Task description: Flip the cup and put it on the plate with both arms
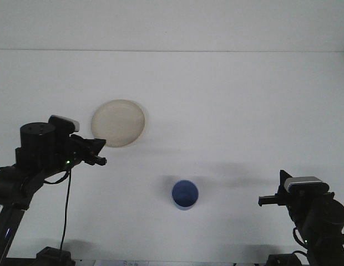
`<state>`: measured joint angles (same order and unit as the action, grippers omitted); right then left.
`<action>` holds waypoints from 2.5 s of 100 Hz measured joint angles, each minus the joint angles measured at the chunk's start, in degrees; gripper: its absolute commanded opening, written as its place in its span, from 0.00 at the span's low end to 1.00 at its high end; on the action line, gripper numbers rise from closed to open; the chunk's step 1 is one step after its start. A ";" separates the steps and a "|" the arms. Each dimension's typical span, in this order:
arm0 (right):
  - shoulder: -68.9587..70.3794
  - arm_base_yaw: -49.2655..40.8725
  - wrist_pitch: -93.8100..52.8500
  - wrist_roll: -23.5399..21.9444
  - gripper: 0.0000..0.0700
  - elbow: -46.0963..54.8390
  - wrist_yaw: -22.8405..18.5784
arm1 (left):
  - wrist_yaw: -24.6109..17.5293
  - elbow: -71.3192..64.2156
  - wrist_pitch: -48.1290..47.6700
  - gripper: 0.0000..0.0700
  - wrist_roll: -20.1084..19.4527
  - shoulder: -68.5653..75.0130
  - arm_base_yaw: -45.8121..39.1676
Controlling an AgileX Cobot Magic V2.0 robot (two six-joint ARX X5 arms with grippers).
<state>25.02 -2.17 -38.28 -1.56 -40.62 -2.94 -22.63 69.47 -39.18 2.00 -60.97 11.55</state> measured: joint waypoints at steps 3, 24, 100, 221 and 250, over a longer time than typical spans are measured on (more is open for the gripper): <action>0.00 0.00 0.00 0.00 0.00 0.00 0.00 | -0.83 0.00 0.00 0.26 0.00 -1.22 0.87; 0.00 0.00 0.00 -0.02 0.00 0.00 0.00 | -2.21 0.00 1.73 0.39 0.00 -10.64 10.19; 0.00 0.00 0.00 -0.02 0.00 0.00 0.00 | 3.41 9.99 0.02 0.39 0.20 -32.15 34.71; 0.00 0.00 -0.02 -0.02 0.00 0.00 0.00 | 24.13 29.09 -5.33 0.01 -2.73 -42.01 2.69; 0.00 0.00 -0.17 -0.02 0.00 0.00 0.00 | 24.20 29.09 -5.31 0.05 -2.73 -48.33 -1.33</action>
<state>25.02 -2.17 -38.46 -1.58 -40.62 -2.94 1.56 98.56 -44.49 -0.73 -109.30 10.22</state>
